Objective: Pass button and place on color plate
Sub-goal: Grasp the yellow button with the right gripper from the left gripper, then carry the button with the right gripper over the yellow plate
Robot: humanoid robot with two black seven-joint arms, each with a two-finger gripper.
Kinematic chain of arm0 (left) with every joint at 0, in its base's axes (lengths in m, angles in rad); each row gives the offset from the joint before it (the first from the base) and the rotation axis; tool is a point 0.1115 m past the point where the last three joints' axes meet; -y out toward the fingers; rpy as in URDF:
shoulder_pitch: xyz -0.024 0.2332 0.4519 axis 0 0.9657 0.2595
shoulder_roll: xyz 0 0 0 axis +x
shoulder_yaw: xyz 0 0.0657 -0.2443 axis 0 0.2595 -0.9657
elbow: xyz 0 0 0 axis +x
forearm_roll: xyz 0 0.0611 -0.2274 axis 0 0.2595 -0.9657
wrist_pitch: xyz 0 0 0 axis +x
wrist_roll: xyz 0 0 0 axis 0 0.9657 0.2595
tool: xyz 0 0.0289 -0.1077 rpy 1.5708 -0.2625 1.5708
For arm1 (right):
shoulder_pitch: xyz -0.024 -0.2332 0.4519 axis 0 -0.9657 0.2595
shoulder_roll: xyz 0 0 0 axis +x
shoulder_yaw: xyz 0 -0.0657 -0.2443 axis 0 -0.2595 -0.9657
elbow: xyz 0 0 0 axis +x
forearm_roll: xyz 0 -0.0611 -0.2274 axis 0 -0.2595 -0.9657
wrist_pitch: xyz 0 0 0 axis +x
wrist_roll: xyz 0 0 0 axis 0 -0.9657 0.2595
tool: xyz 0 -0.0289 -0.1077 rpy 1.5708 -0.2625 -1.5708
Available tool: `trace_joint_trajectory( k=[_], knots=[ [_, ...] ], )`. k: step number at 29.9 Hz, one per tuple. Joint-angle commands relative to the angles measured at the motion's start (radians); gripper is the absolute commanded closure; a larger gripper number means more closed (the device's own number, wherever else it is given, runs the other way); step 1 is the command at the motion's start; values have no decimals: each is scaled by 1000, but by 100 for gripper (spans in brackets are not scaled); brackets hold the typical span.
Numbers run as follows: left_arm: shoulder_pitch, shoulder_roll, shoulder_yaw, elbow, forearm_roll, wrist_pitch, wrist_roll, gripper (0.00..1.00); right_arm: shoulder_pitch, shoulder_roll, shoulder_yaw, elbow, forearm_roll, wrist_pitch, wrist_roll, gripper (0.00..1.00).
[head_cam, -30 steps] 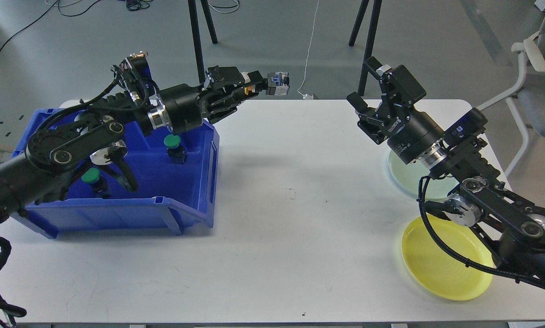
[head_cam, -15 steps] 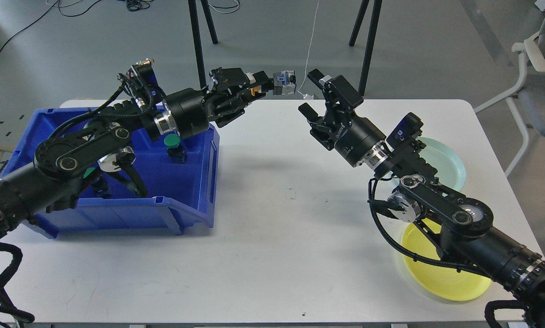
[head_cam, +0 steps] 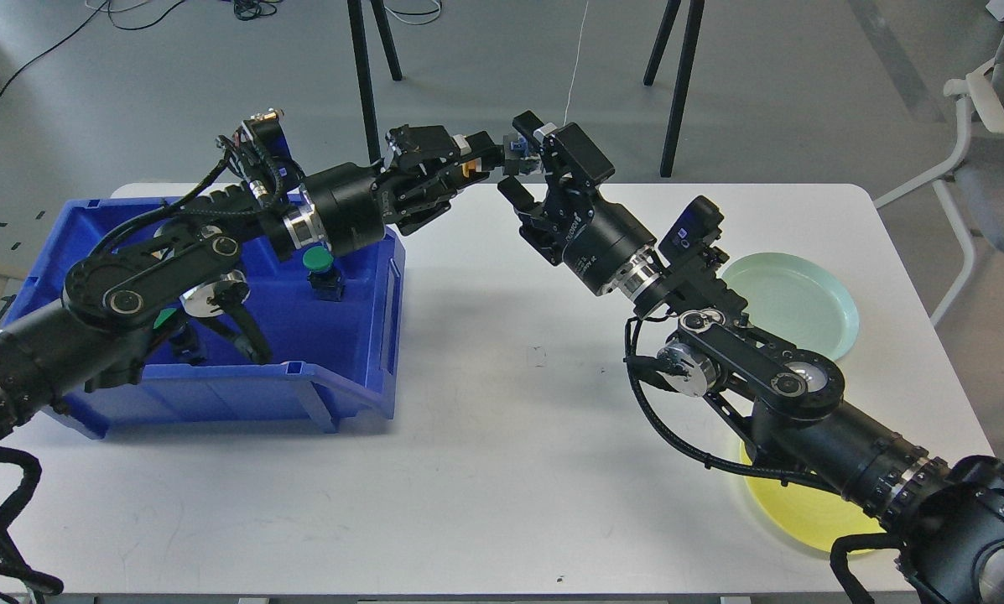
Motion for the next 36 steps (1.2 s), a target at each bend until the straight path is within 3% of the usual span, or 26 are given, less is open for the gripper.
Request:
trace_joint_trajectory(
  k=[1, 3, 7, 9, 12, 16, 17, 18, 19, 20, 23, 30, 33, 36],
  knots=[
    [0, 0, 0, 0, 0, 0, 0, 81, 0, 0, 0, 2, 3, -18, 0, 20],
    [0, 0, 0, 2, 0, 0, 0, 81, 1, -2, 0, 4, 1, -20, 0, 42],
    [2, 0, -1, 2, 0, 0, 0, 81, 1, -2, -5, 3, 0, -24, 0, 75],
    [2, 0, -1, 2, 0, 0, 0, 81, 0, -3, -12, 7, 0, -29, 0, 80],
    [2, -2, -1, 2, 0, 0, 0, 80, 0, 0, -21, 6, 0, -35, 0, 100],
    [3, -1, -3, 2, -2, 0, 0, 77, 0, 0, -23, 9, 3, -76, 0, 100],
    [6, -2, -3, 2, -3, 0, 0, 70, 0, 0, -24, 10, 4, -81, 0, 100],
    [9, -2, -5, 2, -5, 0, 0, 56, 1, 0, -25, 12, 4, -82, 0, 100],
    [12, -2, -8, 2, -5, 0, 0, 35, 1, 0, -25, 12, 4, -82, 0, 100],
    [17, -2, -17, 2, -8, 0, 0, 21, 1, 0, -25, 13, 4, -82, 0, 100],
    [29, -2, -47, 2, -11, 0, 0, 10, 1, 0, -25, 16, 4, -84, 0, 100],
    [32, -3, -51, 3, -12, 0, 0, 8, -23, -26, -15, 77, 7, -96, 0, 100],
    [32, -3, -51, 3, -14, 0, 0, 8, -100, -142, -11, 174, 9, -144, 0, 100],
    [37, -3, -52, 3, -14, 0, 0, 8, -224, -311, 23, 362, 9, -206, 0, 100]
  ],
)
